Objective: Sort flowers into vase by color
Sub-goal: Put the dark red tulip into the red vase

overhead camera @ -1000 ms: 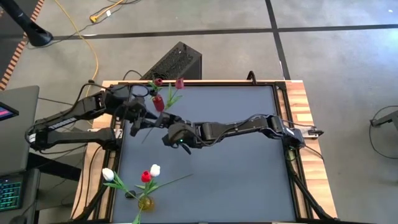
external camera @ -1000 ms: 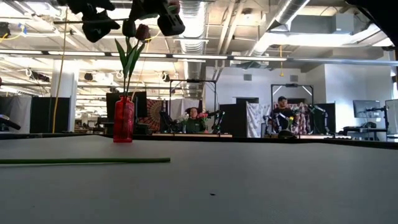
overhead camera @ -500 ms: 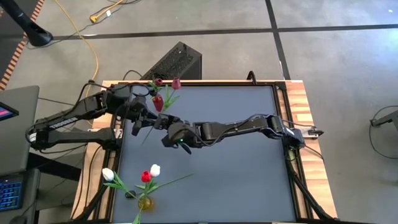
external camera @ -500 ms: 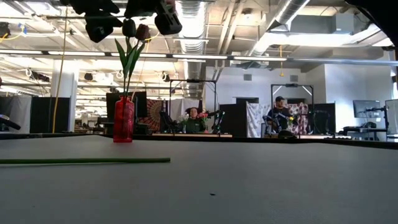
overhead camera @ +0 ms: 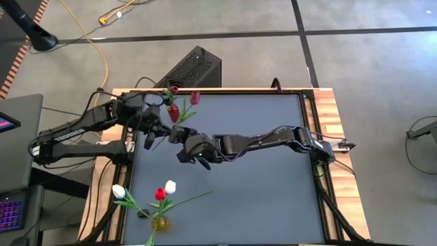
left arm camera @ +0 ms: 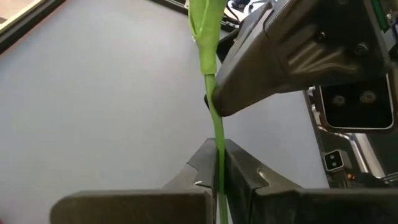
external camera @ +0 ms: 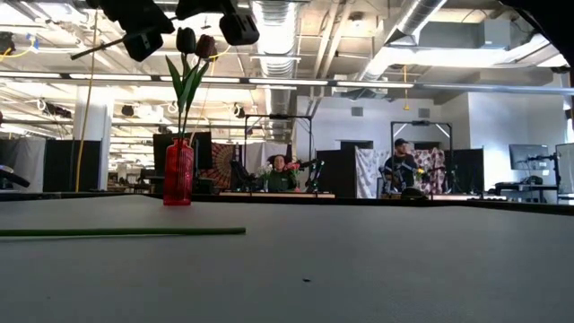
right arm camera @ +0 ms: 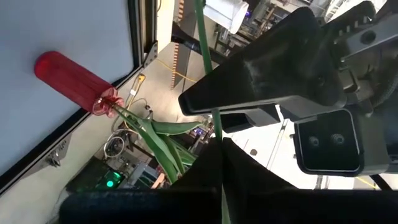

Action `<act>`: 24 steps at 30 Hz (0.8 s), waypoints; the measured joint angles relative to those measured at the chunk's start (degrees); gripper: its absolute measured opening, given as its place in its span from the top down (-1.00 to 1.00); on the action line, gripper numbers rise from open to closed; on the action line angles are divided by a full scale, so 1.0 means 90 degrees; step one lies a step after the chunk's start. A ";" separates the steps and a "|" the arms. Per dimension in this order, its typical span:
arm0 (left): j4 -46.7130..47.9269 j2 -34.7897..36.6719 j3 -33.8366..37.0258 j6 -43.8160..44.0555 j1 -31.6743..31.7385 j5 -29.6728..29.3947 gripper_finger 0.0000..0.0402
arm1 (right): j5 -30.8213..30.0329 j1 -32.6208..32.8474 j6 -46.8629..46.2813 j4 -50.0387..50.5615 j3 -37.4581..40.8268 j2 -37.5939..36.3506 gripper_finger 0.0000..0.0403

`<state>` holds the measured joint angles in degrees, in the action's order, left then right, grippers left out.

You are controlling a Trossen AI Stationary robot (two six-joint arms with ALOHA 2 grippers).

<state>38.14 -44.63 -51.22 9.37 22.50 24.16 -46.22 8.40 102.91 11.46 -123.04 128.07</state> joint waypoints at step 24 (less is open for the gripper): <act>-0.1342 0.0459 -0.1052 -0.0983 0.0019 -0.2340 1.00 | -0.0711 0.0296 -0.4798 0.2145 0.0000 0.0000 0.02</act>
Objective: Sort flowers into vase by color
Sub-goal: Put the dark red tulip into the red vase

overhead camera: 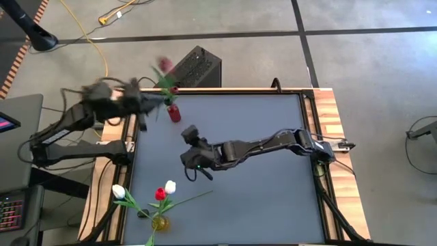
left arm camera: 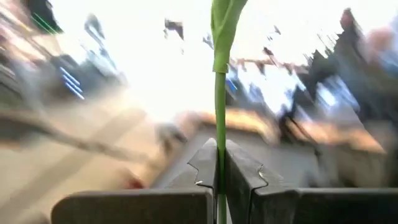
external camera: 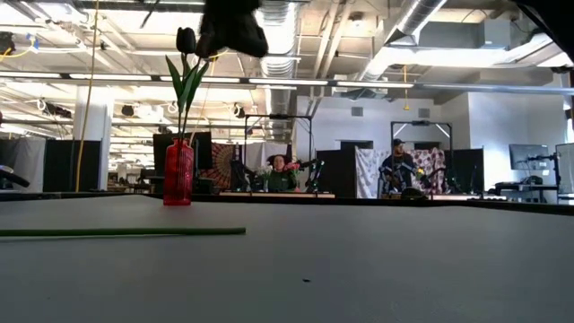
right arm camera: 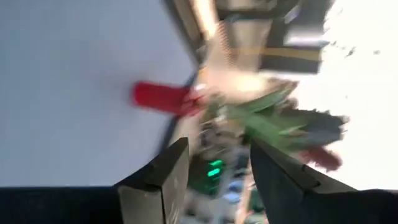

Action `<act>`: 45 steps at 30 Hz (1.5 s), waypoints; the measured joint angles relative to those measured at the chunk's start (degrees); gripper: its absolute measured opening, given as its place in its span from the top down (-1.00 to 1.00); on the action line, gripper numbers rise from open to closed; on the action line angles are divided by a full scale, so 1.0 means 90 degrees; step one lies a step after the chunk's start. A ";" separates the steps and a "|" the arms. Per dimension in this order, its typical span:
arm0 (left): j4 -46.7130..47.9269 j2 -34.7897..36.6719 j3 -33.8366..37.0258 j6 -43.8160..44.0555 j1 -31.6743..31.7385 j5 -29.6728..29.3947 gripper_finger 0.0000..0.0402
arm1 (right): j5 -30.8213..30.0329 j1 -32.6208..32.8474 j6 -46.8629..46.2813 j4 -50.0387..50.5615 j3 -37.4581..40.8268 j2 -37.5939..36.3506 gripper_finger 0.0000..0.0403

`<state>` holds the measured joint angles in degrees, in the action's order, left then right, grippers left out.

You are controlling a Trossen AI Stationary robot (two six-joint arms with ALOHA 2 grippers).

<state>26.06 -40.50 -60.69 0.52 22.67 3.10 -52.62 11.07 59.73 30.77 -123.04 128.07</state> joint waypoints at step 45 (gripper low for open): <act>-0.8007 -0.0725 0.4900 0.2108 0.4322 0.1493 1.00 | 0.3363 -0.1316 -0.5771 0.1930 0.3225 -0.2817 0.63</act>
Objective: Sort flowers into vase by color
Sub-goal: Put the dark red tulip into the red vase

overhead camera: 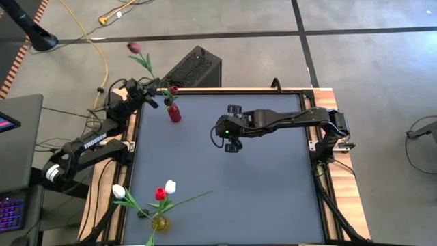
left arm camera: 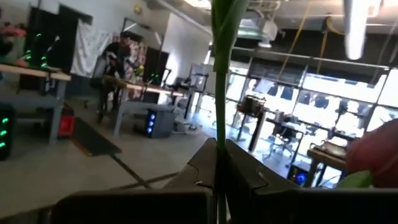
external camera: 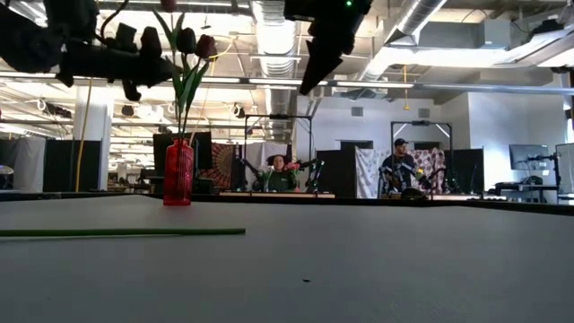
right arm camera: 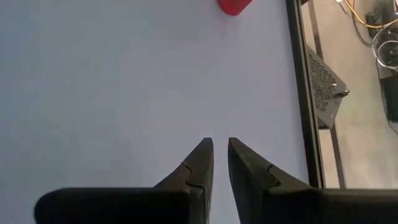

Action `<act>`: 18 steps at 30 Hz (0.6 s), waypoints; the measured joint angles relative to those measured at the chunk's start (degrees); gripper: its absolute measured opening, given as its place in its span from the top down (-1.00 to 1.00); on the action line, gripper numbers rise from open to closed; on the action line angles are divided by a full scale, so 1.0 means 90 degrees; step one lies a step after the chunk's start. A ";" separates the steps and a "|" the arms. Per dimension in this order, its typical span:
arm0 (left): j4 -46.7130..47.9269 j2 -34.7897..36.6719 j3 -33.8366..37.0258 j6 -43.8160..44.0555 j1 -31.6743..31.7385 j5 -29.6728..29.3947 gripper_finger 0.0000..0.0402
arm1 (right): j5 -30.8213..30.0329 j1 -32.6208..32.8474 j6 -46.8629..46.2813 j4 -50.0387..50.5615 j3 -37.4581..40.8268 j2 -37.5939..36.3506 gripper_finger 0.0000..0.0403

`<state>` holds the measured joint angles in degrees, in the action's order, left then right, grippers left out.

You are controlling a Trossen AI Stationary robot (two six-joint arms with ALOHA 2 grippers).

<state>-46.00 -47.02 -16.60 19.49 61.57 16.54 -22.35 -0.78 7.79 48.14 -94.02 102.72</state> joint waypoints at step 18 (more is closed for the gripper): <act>-0.0438 -0.0943 -0.0003 -0.0253 -0.0118 -0.0042 1.00 | 0.0000 -0.0007 -0.0029 -0.0029 0.0000 0.0000 0.63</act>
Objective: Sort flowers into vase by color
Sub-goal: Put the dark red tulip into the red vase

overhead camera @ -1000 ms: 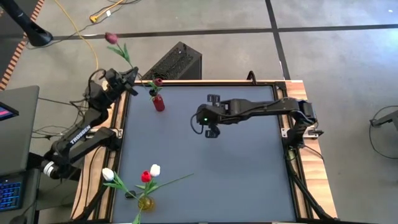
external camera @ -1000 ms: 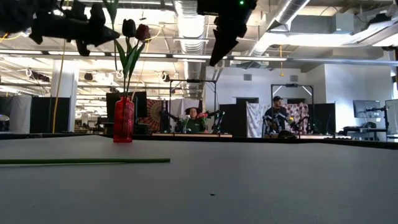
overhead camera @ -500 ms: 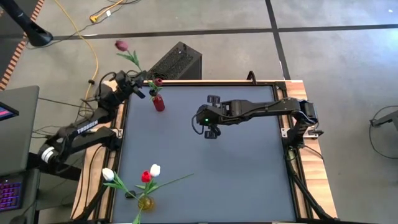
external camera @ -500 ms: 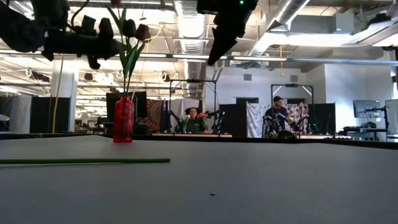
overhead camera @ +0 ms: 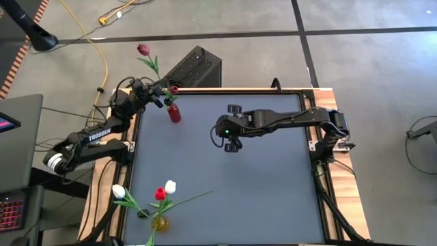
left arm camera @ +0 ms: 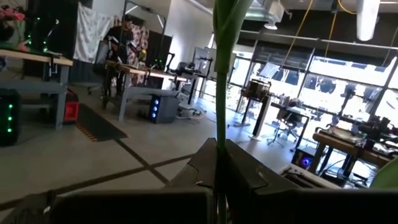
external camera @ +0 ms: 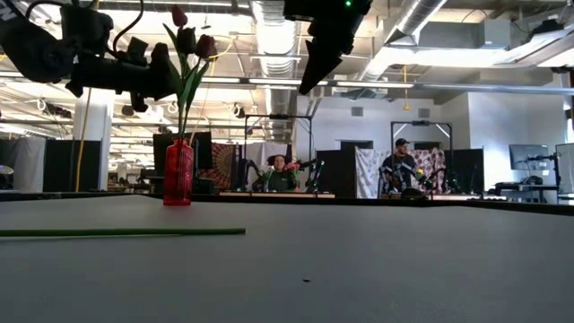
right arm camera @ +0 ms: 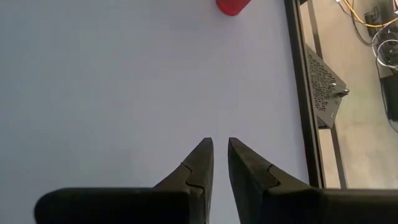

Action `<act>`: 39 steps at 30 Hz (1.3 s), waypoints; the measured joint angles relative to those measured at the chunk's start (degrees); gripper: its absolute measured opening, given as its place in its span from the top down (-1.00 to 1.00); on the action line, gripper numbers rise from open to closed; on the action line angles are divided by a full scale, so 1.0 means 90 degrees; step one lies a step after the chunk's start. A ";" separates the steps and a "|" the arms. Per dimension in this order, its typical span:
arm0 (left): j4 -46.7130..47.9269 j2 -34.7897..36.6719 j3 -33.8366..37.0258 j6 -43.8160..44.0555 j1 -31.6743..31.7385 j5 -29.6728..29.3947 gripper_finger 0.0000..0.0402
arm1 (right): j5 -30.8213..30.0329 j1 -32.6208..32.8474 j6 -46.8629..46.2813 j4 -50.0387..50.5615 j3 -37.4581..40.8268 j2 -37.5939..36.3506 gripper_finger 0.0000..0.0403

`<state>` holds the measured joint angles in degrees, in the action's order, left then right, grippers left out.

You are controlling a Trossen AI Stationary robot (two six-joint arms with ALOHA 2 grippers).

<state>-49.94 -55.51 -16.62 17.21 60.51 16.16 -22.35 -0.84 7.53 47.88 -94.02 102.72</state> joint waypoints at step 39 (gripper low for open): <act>0.1166 0.0000 -0.0005 -0.0837 -0.0483 -0.0221 0.86 | 0.0000 0.0223 0.0060 0.0007 -0.0005 0.0006 0.63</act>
<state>-39.44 -55.51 -16.67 9.67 56.16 14.18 -22.35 1.17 8.07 47.94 -94.06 102.77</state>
